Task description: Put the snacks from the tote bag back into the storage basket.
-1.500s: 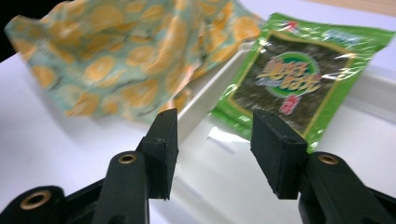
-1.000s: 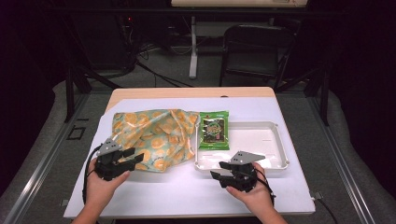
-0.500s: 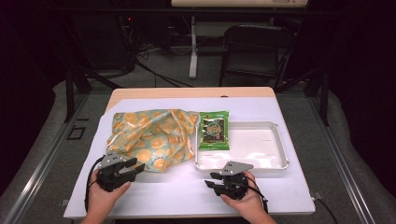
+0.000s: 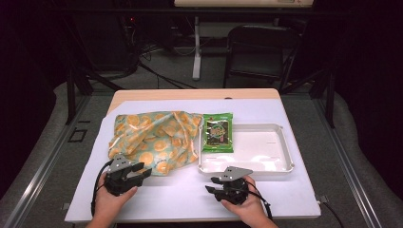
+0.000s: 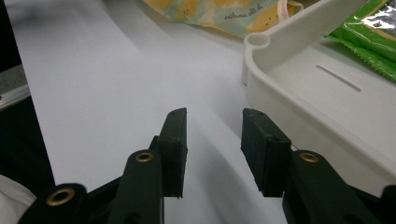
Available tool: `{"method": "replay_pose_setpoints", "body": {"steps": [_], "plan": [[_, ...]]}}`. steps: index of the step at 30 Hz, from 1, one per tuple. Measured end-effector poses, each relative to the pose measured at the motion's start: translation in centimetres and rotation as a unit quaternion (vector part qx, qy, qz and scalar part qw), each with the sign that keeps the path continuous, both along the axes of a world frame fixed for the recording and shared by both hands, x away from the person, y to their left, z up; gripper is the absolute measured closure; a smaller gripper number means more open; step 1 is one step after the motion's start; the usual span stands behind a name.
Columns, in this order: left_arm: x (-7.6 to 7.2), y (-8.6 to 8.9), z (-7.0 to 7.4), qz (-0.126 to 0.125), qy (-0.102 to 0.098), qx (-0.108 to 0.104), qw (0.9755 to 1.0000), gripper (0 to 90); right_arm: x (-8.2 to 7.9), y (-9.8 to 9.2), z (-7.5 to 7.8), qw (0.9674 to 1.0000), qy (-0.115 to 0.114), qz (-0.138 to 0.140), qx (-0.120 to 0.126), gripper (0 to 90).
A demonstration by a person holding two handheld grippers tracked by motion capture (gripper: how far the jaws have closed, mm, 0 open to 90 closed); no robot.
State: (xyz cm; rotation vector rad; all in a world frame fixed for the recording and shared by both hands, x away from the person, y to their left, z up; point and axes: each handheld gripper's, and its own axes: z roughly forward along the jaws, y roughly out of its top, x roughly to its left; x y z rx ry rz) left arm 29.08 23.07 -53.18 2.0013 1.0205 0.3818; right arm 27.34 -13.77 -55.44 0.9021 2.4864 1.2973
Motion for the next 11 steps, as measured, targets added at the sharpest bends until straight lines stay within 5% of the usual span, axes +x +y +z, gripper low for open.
{"method": "replay_pose_setpoints", "body": {"steps": [11], "plan": [[0.17,-0.01,-0.15,0.006,0.001,-0.004,1.0000,54.1,0.32,-0.44,0.24,0.9998,0.004,-0.005,0.016,57.5]]}}
